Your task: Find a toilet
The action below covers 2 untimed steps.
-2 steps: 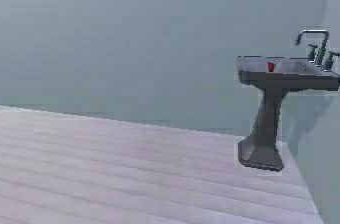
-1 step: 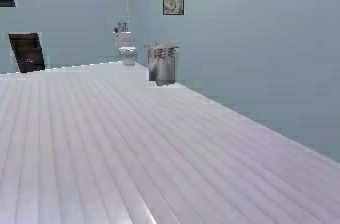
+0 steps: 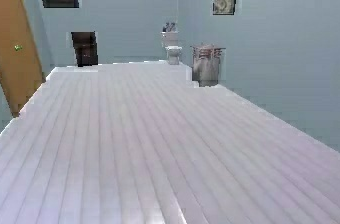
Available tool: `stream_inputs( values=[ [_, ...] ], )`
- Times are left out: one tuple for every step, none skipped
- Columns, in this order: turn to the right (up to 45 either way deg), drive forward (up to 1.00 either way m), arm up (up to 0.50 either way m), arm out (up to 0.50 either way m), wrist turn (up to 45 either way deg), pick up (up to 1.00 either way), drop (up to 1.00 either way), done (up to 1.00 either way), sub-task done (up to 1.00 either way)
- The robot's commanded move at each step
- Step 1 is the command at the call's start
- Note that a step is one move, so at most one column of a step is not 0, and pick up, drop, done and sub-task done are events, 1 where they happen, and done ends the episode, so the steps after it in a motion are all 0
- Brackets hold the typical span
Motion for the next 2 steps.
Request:
stream_inputs(
  values=[
    [0.0, 1.00, 0.00, 0.00, 0.0, 0.00, 0.00, 0.00, 0.00],
    [0.0, 1.00, 0.00, 0.00, 0.0, 0.00, 0.00, 0.00, 0.00]
  ],
)
